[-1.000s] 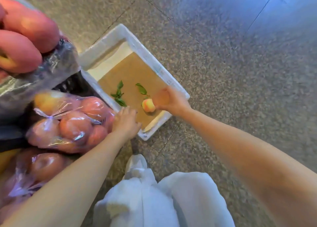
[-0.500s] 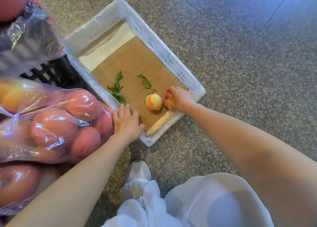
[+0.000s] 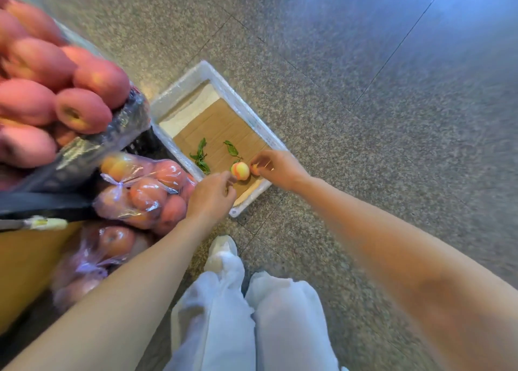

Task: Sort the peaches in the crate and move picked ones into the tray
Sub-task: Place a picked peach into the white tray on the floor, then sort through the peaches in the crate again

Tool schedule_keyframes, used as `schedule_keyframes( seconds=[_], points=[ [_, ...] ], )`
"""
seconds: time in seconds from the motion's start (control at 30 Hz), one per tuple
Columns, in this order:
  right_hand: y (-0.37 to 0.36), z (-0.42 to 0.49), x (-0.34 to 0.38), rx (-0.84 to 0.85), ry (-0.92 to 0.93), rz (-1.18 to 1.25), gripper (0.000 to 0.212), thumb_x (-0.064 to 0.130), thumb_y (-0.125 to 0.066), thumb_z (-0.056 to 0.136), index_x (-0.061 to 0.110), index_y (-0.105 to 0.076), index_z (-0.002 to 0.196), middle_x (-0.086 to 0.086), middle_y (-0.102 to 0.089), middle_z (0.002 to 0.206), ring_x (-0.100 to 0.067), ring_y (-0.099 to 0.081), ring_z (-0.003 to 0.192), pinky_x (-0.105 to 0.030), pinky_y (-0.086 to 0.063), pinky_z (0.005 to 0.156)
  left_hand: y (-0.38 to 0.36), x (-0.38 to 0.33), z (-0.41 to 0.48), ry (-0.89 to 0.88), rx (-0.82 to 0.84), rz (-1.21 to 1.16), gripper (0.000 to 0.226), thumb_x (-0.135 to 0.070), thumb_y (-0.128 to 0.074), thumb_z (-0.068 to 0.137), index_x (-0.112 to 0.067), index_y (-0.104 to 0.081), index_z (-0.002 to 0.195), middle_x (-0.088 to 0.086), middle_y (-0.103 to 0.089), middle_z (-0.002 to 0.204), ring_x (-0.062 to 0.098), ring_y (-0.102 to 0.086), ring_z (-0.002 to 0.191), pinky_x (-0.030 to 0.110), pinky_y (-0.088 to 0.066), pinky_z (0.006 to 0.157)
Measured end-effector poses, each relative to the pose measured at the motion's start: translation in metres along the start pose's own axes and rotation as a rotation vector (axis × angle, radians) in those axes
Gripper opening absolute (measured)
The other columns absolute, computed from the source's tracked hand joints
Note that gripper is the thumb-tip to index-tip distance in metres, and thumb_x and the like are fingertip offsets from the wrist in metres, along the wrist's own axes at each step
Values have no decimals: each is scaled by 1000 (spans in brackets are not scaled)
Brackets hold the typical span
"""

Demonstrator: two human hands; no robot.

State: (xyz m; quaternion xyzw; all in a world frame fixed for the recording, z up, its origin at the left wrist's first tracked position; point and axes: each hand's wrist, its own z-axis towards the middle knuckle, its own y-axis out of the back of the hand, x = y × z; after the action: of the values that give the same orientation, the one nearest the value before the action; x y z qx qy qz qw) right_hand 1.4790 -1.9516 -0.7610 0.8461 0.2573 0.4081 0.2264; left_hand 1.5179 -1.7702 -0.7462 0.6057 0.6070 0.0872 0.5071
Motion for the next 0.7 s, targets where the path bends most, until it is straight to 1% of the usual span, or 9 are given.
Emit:
schedule_keyframes(
  seconds=[0.07, 0.2, 0.3, 0.37, 0.43, 0.5, 0.57, 0.6, 0.7],
  points=[
    [36, -46, 44, -13, 47, 19, 23, 14, -59, 91, 14, -65, 114, -1, -68, 108, -12, -60, 91, -26, -49, 80, 47, -37, -36, -20, -53, 8, 24, -19, -49, 92, -18, -65, 110, 3, -68, 106, 22, -62, 93, 40, -52, 79],
    [113, -135, 138, -62, 134, 44, 22, 13, -57, 92, 16, -66, 112, 0, -69, 108, -11, -61, 92, -29, -51, 87, 152, -104, -117, -66, -189, -1, 25, -16, -49, 90, -18, -65, 109, 0, -68, 105, 21, -62, 93, 38, -51, 77],
    [168, -196, 216, -94, 238, 37, 20, 14, -58, 93, 16, -67, 110, 1, -70, 105, -9, -61, 88, -29, -51, 86, 232, -140, -182, -137, -327, -32, 25, -14, -50, 87, -20, -63, 107, -1, -67, 101, 21, -63, 92, 41, -52, 77],
    [197, -230, 271, -126, 325, 36, 19, 15, -57, 92, 15, -68, 109, -2, -72, 100, -17, -65, 86, -34, -52, 84, 281, -156, -222, -188, -454, -25, 26, -11, -53, 84, -19, -64, 107, -1, -66, 99, 21, -62, 89, 40, -52, 72],
    [217, -258, 327, -152, 420, 53, 19, 13, -57, 93, 11, -68, 109, -5, -71, 97, -22, -66, 84, -35, -51, 82, 324, -164, -260, -241, -599, 37, 25, -8, -59, 81, -17, -65, 104, 0, -64, 97, 19, -58, 88, 34, -49, 65],
    [225, -280, 381, -167, 515, 41, 21, 16, -57, 93, 11, -66, 111, -1, -68, 94, -18, -63, 82, -36, -51, 82, 363, -162, -295, -298, -755, 118, 22, -6, -64, 79, -13, -64, 100, 5, -61, 94, 18, -50, 86, 33, -44, 62],
    [218, -297, 429, -167, 615, 0, 24, 22, -56, 93, 13, -65, 114, 2, -66, 97, -14, -61, 84, -39, -52, 83, 392, -149, -326, -309, -858, 190, 20, -10, -57, 82, -8, -63, 100, 10, -58, 95, 23, -48, 89, 35, -40, 72],
    [211, -304, 449, -164, 665, -34, 26, 24, -56, 93, 14, -64, 115, 0, -65, 102, -13, -60, 87, -41, -52, 84, 403, -139, -340, -278, -887, 222, 24, -14, -50, 81, -8, -62, 101, 12, -57, 98, 27, -50, 93, 36, -39, 77],
    [176, -313, 501, -182, 832, -165, 35, 34, -55, 88, 20, -61, 119, -3, -59, 120, -21, -59, 106, -44, -50, 89, 427, -96, -381, -103, -978, 342, 35, -19, -45, 79, -11, -58, 111, 12, -54, 112, 33, -47, 105, 41, -34, 88]
  ],
)
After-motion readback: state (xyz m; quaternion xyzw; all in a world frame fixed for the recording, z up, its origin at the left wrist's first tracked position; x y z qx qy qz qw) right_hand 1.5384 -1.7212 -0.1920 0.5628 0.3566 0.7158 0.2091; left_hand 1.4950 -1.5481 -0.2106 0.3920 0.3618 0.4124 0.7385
